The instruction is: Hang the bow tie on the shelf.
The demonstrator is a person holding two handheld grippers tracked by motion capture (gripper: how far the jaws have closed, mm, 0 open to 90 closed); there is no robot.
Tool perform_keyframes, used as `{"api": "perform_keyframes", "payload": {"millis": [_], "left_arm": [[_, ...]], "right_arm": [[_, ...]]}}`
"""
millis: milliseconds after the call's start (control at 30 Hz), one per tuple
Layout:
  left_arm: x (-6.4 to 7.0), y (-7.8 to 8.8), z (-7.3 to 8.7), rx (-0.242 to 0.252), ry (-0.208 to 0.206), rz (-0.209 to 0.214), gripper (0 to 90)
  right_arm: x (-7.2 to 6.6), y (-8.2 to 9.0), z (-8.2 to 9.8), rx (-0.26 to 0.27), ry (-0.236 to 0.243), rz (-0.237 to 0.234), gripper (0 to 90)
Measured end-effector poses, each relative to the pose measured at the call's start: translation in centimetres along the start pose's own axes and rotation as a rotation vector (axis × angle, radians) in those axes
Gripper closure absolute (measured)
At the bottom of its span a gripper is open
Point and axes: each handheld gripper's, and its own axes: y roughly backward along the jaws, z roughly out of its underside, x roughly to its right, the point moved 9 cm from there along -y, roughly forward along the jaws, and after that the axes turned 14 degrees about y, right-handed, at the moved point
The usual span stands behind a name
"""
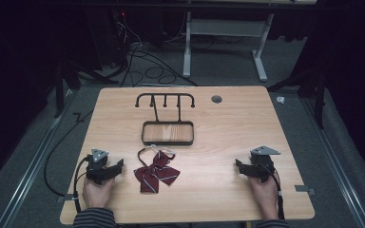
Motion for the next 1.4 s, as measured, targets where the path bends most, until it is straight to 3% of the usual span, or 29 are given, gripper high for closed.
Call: {"api": "perform_keyframes", "payload": {"millis": [367,433,533,833,967,1200,1400], "left_arm": [[1.9,0.6,-0.3,-0.015,-0.020,0.054,39.0],[2.8,0.7,-0.8,-0.014,-0.025,0.088,38.9],[3.4,0.6,-1.0,-0.015,-0.029,0.101,39.0],[5.7,-0.5,-1.8,-0.056,-0.063,0.141,42.3],[6.4,-1.3,-2.0,-0.071,-0.071,0.151,45.8],[6.8,-3.0,-2.3,-0.099,-0.061,0.123,51.9],[6.8,-3.8,-2.0,-0.123,-0.056,0.124,63.8]], "right_arm": [[0.0,0.0,0.0,0.000,0.000,0.000,28.5],[0.0,0.0,0.0,0.000,0.000,0.000,28.5],[0.0,0.0,0.0,0.000,0.000,0.000,28.5],[0.0,0.0,0.0,0.000,0.002,0.000,28.5],[0.0,0.0,0.0,0.000,0.000,0.000,28.5],[0.0,0.0,0.0,0.000,0.000,-0.001,28.4],[0.0,0.0,0.0,0.000,0.000,-0.001,28.4]]}}
